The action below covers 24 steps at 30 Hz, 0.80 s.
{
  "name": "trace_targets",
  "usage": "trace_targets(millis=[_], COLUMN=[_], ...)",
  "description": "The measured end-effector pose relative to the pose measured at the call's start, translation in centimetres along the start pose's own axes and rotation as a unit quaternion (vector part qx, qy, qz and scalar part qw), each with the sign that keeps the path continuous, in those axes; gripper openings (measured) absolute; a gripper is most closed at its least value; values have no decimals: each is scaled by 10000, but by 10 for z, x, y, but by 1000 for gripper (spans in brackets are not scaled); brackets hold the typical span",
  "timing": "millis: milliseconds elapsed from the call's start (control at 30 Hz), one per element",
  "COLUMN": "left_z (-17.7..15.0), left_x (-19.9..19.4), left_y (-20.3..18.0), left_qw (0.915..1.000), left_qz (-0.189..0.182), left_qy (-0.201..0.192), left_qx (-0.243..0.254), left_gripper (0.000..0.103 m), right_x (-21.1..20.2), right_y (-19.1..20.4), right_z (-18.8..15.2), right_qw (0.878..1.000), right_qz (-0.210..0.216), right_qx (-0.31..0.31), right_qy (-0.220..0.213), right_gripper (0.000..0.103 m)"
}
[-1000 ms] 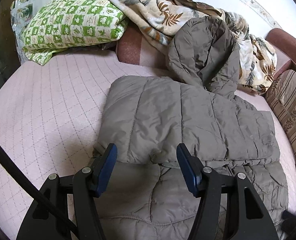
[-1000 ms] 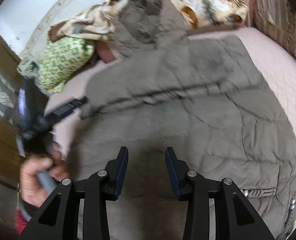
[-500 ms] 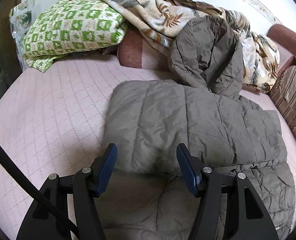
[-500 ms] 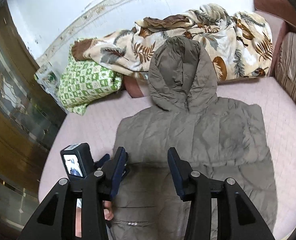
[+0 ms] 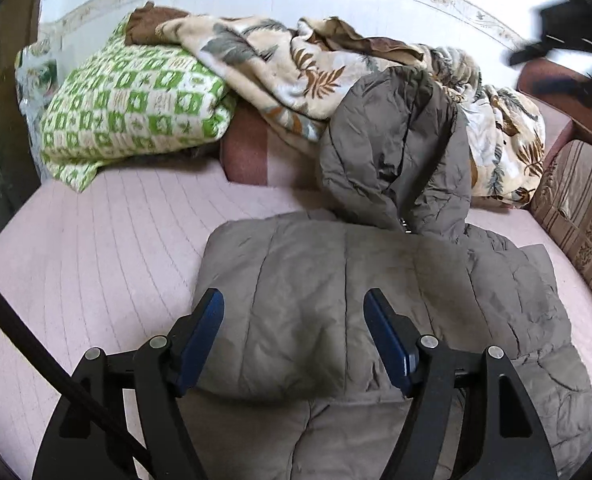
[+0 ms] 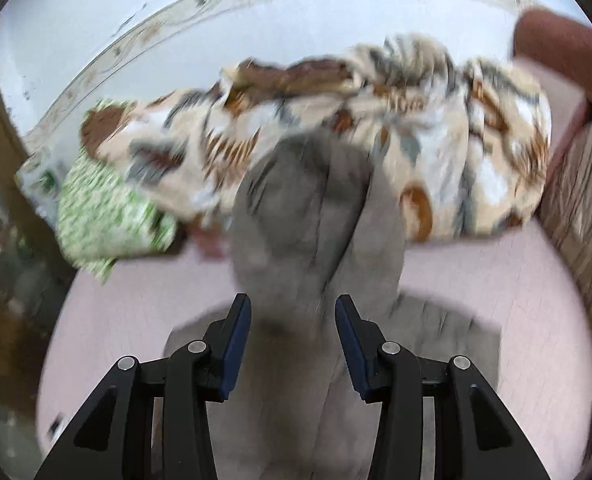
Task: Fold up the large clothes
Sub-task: 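Grasp the grey hood with both tools and lift it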
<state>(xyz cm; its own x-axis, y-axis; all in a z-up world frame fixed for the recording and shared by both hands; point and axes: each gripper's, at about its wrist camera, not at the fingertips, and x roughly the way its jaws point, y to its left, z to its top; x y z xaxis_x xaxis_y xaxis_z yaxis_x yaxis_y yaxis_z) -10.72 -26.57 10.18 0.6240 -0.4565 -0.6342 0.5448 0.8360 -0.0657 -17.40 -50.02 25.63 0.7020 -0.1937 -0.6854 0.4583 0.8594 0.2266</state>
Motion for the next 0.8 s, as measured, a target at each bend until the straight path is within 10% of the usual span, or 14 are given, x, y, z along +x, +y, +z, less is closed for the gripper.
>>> trace_targets(millis=[567,633,800], left_z=[-7,-7,21], left_x=[36,40,51], left_y=[-19,-17,-11], left_qw=[9991,9991,9992], left_qz=[-142,-182,-292], left_qy=[279,337,270], left_qx=[278,201,-97], left_gripper=[72,72,72], right_x=[185,195,172], right_y=[-9,-10,-16], right_z=[118,114,102], right_qw=[9942,9921,9905], right_qz=[-931,-1086,-935], right_qx=[-286,-426,-466], right_qy=[-453,-470,-898], right_gripper=[51,9,2])
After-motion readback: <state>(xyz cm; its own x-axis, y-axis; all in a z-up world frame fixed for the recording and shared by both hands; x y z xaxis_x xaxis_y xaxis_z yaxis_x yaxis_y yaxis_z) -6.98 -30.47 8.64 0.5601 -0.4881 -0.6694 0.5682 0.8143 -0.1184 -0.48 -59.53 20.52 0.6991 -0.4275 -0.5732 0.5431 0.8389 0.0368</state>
